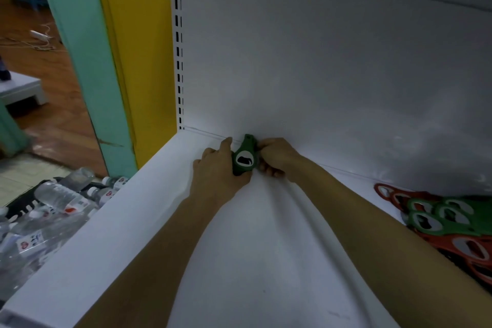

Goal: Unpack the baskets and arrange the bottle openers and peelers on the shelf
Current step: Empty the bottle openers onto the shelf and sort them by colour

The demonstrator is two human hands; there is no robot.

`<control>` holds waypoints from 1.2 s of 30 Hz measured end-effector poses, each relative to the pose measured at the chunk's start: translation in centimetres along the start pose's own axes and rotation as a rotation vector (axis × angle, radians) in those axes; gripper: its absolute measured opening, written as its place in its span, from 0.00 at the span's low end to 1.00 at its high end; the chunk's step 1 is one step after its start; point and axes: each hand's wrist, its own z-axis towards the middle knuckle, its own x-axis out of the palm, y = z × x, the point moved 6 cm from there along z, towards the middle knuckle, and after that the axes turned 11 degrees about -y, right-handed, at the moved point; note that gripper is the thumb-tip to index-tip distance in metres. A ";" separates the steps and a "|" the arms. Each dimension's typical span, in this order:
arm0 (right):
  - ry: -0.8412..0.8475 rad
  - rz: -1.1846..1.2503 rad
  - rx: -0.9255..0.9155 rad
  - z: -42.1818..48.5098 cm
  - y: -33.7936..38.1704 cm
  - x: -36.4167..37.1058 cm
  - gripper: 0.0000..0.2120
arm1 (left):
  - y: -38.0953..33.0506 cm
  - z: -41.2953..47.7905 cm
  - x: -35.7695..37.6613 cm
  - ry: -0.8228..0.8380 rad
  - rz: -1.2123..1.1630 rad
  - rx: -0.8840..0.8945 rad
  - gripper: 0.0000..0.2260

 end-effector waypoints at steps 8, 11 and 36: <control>-0.013 -0.171 -0.148 0.0 0.7 0.5 0.12 | -0.5 -0.1 -0.1 -0.009 0.010 0.095 0.19; -0.116 -0.381 -0.298 0.2 0.9 1.0 0.06 | -0.4 -0.2 0.0 -0.020 -0.008 0.100 0.22; -0.115 -0.212 -0.279 -0.8 0.3 0.3 0.06 | 0.2 0.1 0.0 0.003 -0.239 0.126 0.31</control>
